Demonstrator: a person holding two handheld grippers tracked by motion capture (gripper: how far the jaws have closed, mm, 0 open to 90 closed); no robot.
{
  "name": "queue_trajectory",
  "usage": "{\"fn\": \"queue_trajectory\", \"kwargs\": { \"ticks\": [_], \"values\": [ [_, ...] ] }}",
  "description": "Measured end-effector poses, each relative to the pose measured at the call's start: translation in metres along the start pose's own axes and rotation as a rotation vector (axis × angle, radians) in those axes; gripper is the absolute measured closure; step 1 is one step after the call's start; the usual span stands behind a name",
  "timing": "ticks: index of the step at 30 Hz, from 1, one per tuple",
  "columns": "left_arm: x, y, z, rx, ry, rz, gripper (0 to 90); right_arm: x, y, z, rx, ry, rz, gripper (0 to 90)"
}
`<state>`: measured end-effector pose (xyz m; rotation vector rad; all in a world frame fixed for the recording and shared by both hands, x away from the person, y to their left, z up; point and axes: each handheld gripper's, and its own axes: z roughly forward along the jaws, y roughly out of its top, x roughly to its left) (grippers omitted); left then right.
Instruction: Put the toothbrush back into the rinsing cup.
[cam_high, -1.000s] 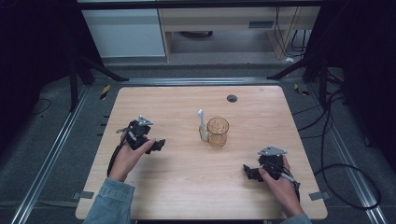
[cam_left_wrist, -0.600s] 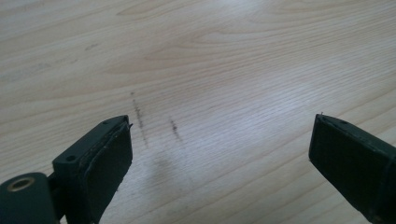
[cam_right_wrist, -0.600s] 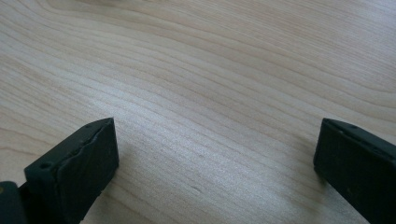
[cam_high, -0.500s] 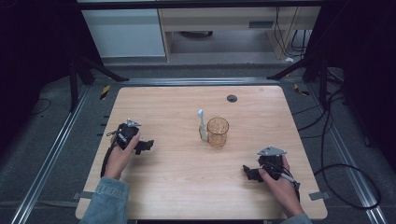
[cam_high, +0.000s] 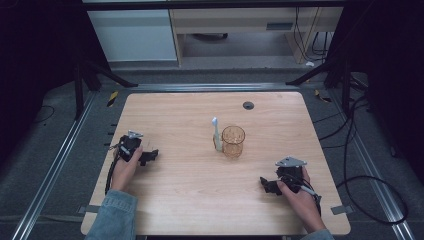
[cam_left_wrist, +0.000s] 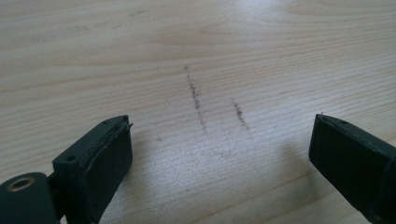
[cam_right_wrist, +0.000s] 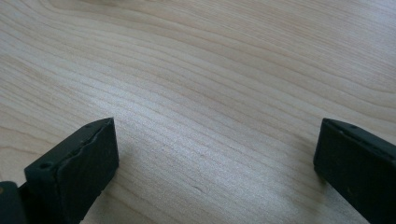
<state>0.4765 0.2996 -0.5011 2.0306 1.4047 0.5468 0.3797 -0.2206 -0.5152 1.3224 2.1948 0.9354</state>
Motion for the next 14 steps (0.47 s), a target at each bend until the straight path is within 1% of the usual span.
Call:
{"fn": "queue_trajectory", "kwargs": {
  "ticks": [1,3,4,5,7,8,14],
  "values": [
    [0.0004,-0.0011,0.0013,-0.005,0.005,0.006,4.7,0.0,0.0,-0.0001,0.0,0.001,0.0,0.3],
    [0.0014,-0.0009,0.0016,-0.012,0.006,0.006,4.9,-0.0001,0.0,-0.0001,0.0,0.001,0.0,0.3],
    [0.0021,-0.0018,0.0033,-0.029,0.011,0.001,4.5,0.0,0.0,-0.0001,0.0,0.002,0.0,0.3],
    [0.0018,-0.0034,0.0055,-0.047,0.02,0.012,3.8,0.0,0.0,-0.0001,0.0,0.001,0.0,0.3],
    [0.0012,-0.0035,0.0069,-0.05,0.02,0.02,0.1,0.0,0.0,0.0,0.0,0.001,-0.001,0.3],
    [0.001,-0.0029,0.0073,-0.044,0.017,0.023,0.1,0.0,0.0,0.0,0.0,0.001,-0.001,0.3],
    [0.0008,-0.0029,0.0073,-0.043,0.02,0.019,0.0,0.0007,0.0003,0.0004,-0.001,0.0,-0.002,0.3]
  ]
}}
